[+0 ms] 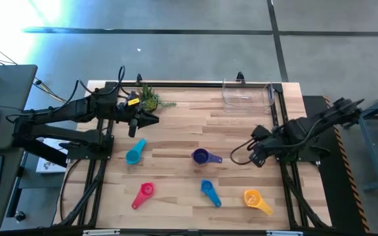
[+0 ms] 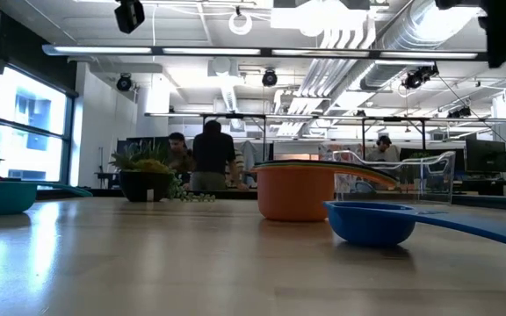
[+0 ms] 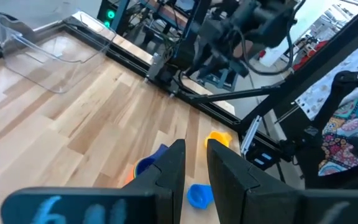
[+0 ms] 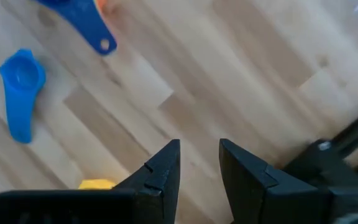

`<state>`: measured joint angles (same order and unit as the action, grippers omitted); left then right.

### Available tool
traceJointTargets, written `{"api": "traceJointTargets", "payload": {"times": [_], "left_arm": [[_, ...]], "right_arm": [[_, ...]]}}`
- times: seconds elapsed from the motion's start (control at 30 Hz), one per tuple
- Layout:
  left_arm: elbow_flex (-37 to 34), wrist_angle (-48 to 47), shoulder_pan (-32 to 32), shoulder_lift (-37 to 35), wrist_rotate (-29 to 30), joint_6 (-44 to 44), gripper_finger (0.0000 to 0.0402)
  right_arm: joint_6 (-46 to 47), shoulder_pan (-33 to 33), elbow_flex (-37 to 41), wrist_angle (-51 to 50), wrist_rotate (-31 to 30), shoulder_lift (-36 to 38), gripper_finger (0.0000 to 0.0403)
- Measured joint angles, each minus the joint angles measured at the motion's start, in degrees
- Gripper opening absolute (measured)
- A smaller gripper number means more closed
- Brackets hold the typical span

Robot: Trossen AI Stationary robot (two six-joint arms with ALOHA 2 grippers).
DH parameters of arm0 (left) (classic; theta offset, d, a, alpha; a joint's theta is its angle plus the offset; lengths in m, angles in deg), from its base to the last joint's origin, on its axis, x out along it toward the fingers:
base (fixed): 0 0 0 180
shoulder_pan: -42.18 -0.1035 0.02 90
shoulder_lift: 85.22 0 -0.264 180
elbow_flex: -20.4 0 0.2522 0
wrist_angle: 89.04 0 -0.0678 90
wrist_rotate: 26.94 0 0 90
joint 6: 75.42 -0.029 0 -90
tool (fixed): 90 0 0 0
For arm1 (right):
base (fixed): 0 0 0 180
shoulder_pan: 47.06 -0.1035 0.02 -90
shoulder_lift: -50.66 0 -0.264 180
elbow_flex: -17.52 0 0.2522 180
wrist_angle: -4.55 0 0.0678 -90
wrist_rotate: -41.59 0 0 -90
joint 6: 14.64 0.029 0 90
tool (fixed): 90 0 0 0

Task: Nest measuring cups in basket
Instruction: Stack the yellow measuring cup on top of the dark blue measuring cup

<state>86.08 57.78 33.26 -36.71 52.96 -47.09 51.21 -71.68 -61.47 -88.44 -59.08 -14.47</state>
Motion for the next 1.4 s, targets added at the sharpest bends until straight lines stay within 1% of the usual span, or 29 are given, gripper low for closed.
{"api": "traceJointTargets", "payload": {"times": [0.17, 0.5, 0.67, 1.0, 1.23, 1.4], "left_arm": [[0.0, -0.1, 0.0, 0.0, 0.4, -0.4, 0.0058], [0.0, -0.5, 0.0, 0.0, 0.4, 1.1, 0.0058], [0.0, -0.5, 0.0, 0.0, 0.4, 1.9, 0.0058], [0.0, -0.8, 0.1, 2.1, 1.7, 3.2, 0.0058], [0.0, -0.5, 0.3, 4.8, 1.7, 5.0, 0.0058], [0.0, 0.3, 1.6, 6.1, 1.7, 5.9, 0.0058]], "right_arm": [[3.4, -2.8, 5.1, 4.9, 3.5, 0.4, 0.0103], [10.2, -9.3, 13.0, 19.1, 6.8, 0.3, 0.0104], [15.0, -12.9, 16.4, 20.8, 9.0, 0.3, 0.0104], [16.4, -16.7, 17.5, 22.7, 9.9, 0.2, 0.0104], [16.4, -18.3, 17.5, 27.6, 9.7, 0.2, 0.0104], [16.3, -19.6, 17.5, 27.5, 9.5, -2.3, 0.0104]]}}
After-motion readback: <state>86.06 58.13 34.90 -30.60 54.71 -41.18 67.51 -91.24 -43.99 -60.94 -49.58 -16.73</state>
